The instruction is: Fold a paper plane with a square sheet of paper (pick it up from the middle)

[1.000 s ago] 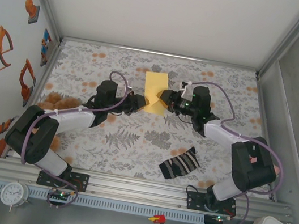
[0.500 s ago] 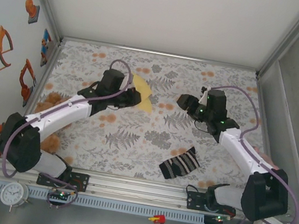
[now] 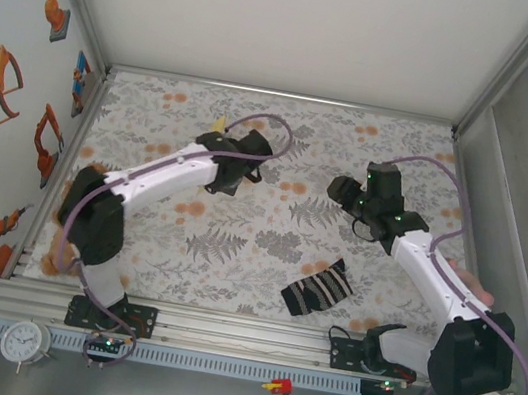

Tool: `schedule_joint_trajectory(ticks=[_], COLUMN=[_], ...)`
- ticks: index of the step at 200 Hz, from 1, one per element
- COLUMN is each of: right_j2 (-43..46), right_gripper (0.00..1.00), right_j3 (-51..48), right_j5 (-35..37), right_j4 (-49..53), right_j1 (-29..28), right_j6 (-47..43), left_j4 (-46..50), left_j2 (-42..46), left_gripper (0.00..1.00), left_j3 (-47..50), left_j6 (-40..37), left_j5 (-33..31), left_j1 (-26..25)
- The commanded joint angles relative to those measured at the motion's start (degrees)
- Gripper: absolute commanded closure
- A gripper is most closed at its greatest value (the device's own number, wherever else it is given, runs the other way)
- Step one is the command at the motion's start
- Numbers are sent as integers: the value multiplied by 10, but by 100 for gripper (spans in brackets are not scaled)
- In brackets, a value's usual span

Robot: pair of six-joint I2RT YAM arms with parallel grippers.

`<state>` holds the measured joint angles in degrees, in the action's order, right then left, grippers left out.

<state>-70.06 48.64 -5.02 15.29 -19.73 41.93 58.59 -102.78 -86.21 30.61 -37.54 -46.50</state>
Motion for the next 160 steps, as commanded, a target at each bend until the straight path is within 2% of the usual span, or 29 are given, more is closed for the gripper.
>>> schedule_joint_trajectory(ticks=[1, 17, 33, 77, 118, 142, 160], right_j2=[21, 27, 35, 44, 18, -23, -54], right_gripper=[44, 44, 44, 45, 45, 48, 48], right_j3=[-3, -9, -16, -27, -18, -7, 3], right_j5=[44, 59, 71, 77, 43, -20, -51], right_j4=[20, 25, 28, 34, 35, 12, -7], right_j1=[2, 1, 1, 2, 2, -1, -21], right_j6=[0, 7, 15, 23, 11, 3, 6], left_j4=[93, 83, 55, -81, -190, -275, -329], left_j2=[-55, -95, -123, -141, -95, -31, 27], left_gripper=[89, 87, 85, 75, 57, 56, 53], left_j3=[-40, -56, -65, -34, 19, 85, 137], left_j6=[11, 26, 33, 42, 50, 78, 101], left_j5=[-83, -60, -5, 197, 349, 431, 459], left_j1=[-20, -29, -35, -34, -13, 23, 47])
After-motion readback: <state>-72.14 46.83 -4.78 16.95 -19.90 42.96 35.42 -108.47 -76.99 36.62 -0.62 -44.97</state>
